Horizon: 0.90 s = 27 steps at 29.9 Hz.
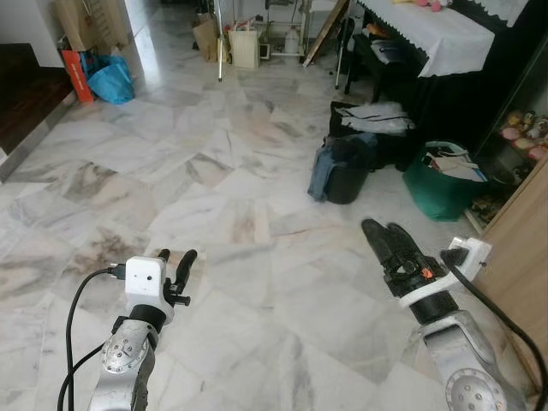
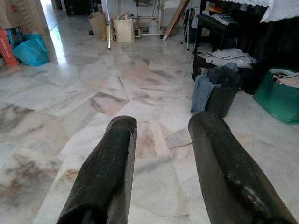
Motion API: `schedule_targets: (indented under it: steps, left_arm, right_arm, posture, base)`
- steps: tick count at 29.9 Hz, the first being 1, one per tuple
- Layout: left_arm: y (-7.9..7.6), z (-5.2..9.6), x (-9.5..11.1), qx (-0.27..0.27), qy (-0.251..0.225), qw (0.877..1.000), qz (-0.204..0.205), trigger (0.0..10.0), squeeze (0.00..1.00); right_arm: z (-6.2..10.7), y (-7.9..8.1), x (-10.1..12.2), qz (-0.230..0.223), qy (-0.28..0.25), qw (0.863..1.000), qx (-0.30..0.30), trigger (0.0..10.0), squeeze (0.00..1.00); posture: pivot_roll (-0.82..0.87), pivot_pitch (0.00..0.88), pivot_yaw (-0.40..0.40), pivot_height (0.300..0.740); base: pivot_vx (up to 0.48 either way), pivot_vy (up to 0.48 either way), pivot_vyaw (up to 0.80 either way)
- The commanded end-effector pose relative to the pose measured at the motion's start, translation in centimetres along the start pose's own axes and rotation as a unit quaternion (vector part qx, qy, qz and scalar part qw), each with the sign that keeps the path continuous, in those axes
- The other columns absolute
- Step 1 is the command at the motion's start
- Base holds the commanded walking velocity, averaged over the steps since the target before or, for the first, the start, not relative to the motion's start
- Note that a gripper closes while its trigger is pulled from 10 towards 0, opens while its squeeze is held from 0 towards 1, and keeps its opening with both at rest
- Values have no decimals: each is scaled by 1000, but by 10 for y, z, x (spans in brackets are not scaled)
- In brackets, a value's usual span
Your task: Move the pillow to the sofa from floor
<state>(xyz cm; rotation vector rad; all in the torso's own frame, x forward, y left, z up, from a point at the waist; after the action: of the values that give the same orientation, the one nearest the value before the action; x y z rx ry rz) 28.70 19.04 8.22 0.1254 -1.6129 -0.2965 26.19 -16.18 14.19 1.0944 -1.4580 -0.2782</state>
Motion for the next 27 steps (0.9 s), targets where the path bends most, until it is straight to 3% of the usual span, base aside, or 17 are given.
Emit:
schedule_targets:
  steps: [1, 2, 5, 7, 8, 11, 14, 15, 17, 18, 19, 21, 22, 23, 24, 25, 27]
  left_arm:
    - [-1, 0, 3, -7, -3, 1000, -2, 10000, 0]
    - [-1, 2, 1, -9, -1, 1000, -3, 10000, 0]
    - [-1, 3, 0, -10, 1, 1000, -4, 10000, 0]
    - [-1, 3, 0, -11, 2, 1000, -5, 10000, 0]
    - [-2, 3, -1, -13, 3, 1000, -5, 10000, 0]
    - [-3, 2, -2, -13, 5, 1000, -6, 10000, 0]
    - [-3, 3, -6, -11, 14, 1000, -10, 10000, 0]
    - [-1, 4, -10, -8, 23, 1000, -10, 10000, 0]
    - [0, 5, -15, -6, 34, 999, -11, 10000, 0]
    - [1, 6, -22, -6, 48, 999, -13, 10000, 0]
    - [1, 6, -22, -6, 48, 999, -13, 10000, 0]
    - [5, 10, -43, -3, 90, 996, -12, 10000, 0]
    - [5, 10, -43, -3, 90, 996, -12, 10000, 0]
    - [7, 13, -58, -1, 124, 992, -1, 10000, 0]
    - [7, 13, -58, -1, 124, 992, -1, 10000, 0]
    - [8, 19, -77, -5, 168, 986, 4, 10000, 0]
    - [7, 27, -96, -14, 218, 976, 2, 10000, 0]
  right_arm:
    - [8, 11, -1, -15, 16, 999, 42, 10000, 0]
    - [19, 16, -7, -13, 50, 996, 68, 10000, 0]
    - [30, 16, -12, -5, 70, 995, 72, 10000, 0]
    - [39, 3, -10, 24, 68, 997, 36, 10000, 0]
    - [46, -15, -8, 59, 71, 996, -16, 10000, 0]
    - [53, -33, -2, 104, 64, 990, -71, 10000, 0]
    - [65, -60, 13, 91, 9, 983, -157, 10000, 0]
    - [73, -78, 14, 96, -3, 973, -211, 10000, 0]
    - [80, -94, 12, 95, -11, 960, -262, 10000, 0]
    - [89, -110, 10, 90, -22, 943, -319, 10000, 0]
    - [89, -110, 10, 90, -22, 943, -319, 10000, 0]
    - [112, -141, -2, 83, -24, 904, -419, 10000, 0]
    - [112, -141, -2, 83, -24, 904, -419, 10000, 0]
    - [127, -155, -20, 66, -4, 886, -458, 10000, 0]
    - [127, -155, -20, 66, -4, 886, -458, 10000, 0]
    - [140, -164, -40, 53, 30, 870, -489, 10000, 0]
    - [150, -169, -58, 45, 62, 856, -512, 10000, 0]
  posture:
    - [9, 0, -26, 740]
    - [9, 0, -26, 740]
    - [5, 0, -25, 740]
    - [5, 0, -25, 740]
    - [2, 0, -24, 740]
    - [0, 0, -22, 740]
    - [0, 0, -21, 740]
    - [-2, 0, -20, 740]
    - [0, 0, -20, 740]
    - [0, 0, -23, 740]
    - [0, 0, -23, 740]
    - [-2, 0, -25, 740]
    - [-2, 0, -25, 740]
    - [5, 0, -27, 740]
    - [5, 0, -27, 740]
    - [11, 0, -27, 740]
    - [17, 0, -27, 740]
  base:
    - [0, 0, 0]
    - [0, 0, 0]
    - [0, 0, 0]
    - [0, 0, 0]
    - [0, 0, 0]
    - [0, 0, 0]
    - [0, 0, 0]
    - [0, 0, 0]
    - [0, 0, 0]
    - [0, 0, 0]
    - [0, 0, 0]
    - [0, 0, 0]
    - [0, 0, 0]
    - [0, 0, 0]
    - [0, 0, 0]
    - [0, 0, 0]
    - [0, 0, 0]
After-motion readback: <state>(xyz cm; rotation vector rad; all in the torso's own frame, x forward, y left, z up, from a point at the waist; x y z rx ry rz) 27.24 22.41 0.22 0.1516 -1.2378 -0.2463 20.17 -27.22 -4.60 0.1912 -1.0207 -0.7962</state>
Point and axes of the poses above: a point about 5 cm out from each wrist's last joint towards the gripper, its own z axis pointing back from the gripper into the wrist, its own x axis along the axis of the wrist's last joint, y = z × x, the point moved 2 cm from there along -z, pointing out of the wrist towards the gripper, and after that the axes turned 13 degrees about -z, right-handed, at the moved point
